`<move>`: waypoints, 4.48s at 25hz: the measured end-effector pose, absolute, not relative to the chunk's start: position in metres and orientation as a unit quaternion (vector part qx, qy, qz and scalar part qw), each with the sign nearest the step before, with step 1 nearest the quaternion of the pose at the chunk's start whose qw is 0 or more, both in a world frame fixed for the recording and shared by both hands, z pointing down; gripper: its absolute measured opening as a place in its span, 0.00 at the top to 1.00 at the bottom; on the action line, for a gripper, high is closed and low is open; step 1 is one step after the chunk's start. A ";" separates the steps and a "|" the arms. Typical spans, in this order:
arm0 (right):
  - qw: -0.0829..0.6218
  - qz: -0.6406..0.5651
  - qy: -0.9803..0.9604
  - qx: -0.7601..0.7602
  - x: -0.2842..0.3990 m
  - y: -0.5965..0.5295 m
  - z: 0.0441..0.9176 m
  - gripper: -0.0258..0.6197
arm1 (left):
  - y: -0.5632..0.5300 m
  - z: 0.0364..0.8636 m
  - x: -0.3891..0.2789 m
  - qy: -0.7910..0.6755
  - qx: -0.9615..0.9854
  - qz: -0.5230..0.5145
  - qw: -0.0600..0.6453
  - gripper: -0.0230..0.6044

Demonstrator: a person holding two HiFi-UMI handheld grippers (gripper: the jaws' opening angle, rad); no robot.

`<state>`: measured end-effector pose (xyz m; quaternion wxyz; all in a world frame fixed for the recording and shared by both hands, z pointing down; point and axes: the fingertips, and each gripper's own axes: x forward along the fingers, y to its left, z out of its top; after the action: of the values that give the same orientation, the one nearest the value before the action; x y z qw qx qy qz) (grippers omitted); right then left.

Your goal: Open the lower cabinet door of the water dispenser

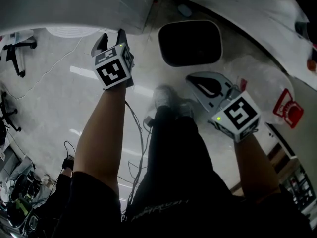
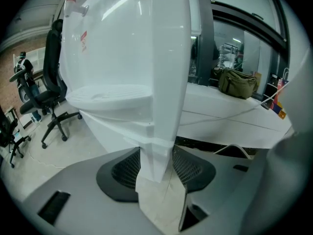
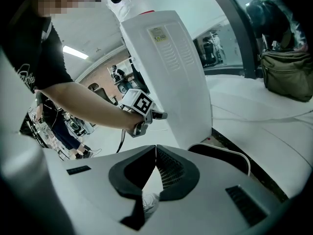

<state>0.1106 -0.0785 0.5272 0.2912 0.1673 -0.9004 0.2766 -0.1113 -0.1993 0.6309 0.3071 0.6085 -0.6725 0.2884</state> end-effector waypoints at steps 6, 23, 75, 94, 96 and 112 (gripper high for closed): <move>0.298 0.268 -0.904 0.148 0.110 -0.067 0.530 0.94 | -0.179 0.635 -0.117 -0.676 0.598 0.294 0.314 0.66; 0.298 0.254 -0.916 0.085 0.091 -0.043 0.519 0.94 | -0.118 0.633 -0.144 -0.681 0.555 0.375 0.297 0.80; 0.336 0.248 -0.905 0.085 -0.085 0.032 0.515 0.94 | -0.010 0.638 -0.345 -0.608 0.610 0.417 0.290 0.84; 0.331 0.257 -0.903 0.098 -0.180 0.034 0.511 0.94 | -0.013 0.640 -0.431 -0.572 0.635 0.448 0.261 0.86; 0.331 0.255 -0.903 0.100 -0.187 0.033 0.510 0.94 | -0.014 0.640 -0.437 -0.569 0.637 0.450 0.261 0.86; 0.341 0.250 -0.900 0.105 -0.209 0.035 0.501 0.94 | -0.019 0.639 -0.465 -0.554 0.629 0.454 0.301 0.86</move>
<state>-0.2088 0.0347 0.5009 0.3412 0.1049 -0.9000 0.2503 -0.4647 -0.0191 0.6394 0.3011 0.6292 -0.5542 0.4541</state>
